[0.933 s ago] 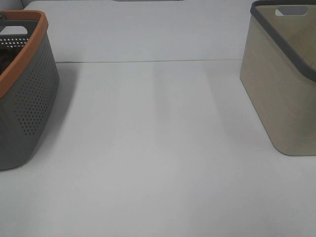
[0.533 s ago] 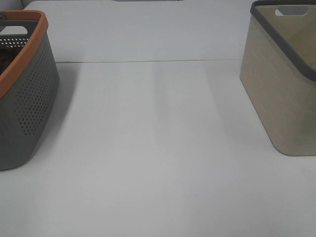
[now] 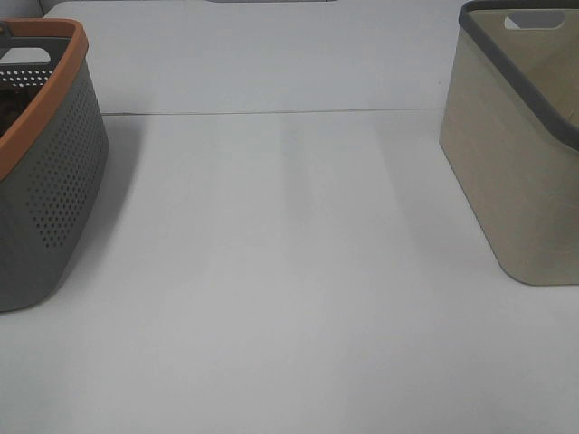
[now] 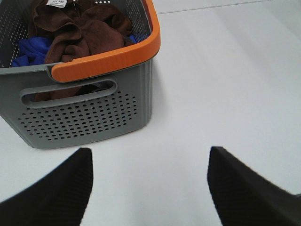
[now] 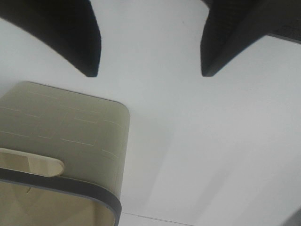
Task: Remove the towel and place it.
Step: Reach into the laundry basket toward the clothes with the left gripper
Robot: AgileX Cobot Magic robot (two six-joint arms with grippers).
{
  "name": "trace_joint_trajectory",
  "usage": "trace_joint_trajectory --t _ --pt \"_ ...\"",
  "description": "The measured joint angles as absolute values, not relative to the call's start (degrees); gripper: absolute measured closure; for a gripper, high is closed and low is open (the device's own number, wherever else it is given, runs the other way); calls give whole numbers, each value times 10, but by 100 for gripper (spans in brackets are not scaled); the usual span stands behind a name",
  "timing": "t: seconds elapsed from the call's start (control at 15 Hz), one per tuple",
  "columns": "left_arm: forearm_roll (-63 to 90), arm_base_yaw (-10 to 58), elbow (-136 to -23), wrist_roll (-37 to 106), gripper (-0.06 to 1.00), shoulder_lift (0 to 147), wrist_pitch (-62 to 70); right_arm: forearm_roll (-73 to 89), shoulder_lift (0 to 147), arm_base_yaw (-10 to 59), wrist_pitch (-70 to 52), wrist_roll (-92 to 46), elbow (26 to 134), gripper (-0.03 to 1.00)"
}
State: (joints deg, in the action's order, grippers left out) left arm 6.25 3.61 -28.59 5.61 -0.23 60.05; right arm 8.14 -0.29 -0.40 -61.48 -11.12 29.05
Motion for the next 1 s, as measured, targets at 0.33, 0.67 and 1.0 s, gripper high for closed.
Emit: trace_joint_trajectory --t 0.33,0.67,1.0 --pt "62 36 -286 56 28 -2 600 81 -3 -4 -615 -111 290 37" --pt "62 36 -286 56 28 -2 600 81 -3 -4 -615 -111 290 37" --pt "62 36 -286 56 28 -2 600 81 -3 -4 -615 -111 290 37"
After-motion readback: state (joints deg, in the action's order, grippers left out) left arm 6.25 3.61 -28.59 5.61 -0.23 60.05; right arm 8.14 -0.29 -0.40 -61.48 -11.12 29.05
